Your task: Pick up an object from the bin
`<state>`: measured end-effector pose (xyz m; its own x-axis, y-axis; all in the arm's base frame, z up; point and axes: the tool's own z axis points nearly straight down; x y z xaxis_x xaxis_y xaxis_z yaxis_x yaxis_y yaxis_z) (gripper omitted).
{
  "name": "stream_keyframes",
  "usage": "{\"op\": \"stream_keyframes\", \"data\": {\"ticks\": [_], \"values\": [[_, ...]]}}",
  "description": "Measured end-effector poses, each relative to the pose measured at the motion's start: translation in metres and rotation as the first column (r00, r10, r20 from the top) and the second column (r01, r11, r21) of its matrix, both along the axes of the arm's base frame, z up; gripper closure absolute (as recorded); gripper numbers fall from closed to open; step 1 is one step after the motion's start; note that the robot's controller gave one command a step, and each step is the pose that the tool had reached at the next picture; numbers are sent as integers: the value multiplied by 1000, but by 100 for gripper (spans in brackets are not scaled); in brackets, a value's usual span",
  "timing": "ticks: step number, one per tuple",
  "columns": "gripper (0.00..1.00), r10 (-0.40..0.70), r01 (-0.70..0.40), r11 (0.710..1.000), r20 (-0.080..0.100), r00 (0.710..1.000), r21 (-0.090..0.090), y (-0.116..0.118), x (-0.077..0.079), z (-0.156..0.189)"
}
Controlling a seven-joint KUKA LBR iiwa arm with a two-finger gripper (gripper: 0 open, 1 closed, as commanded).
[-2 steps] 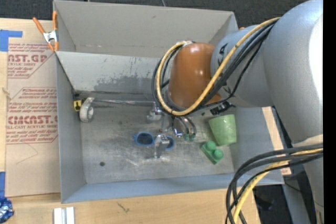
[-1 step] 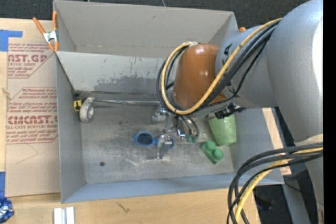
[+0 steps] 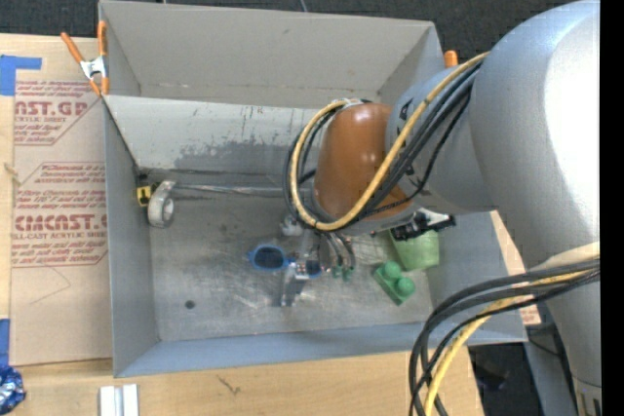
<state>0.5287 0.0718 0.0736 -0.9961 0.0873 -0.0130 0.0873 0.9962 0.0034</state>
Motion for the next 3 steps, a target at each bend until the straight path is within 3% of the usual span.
{"op": "stream_keyframes", "data": {"ticks": [1, 2, 3], "values": [[0, 0, 0, 1000, -7, 1000, -1, 0, 2, 2], [100, 0, 0, 1000, -9, 1000, 0, 1, 2, 4], [100, 1, -1, 1000, -8, 1000, 0, 2, 3, 51]]}}
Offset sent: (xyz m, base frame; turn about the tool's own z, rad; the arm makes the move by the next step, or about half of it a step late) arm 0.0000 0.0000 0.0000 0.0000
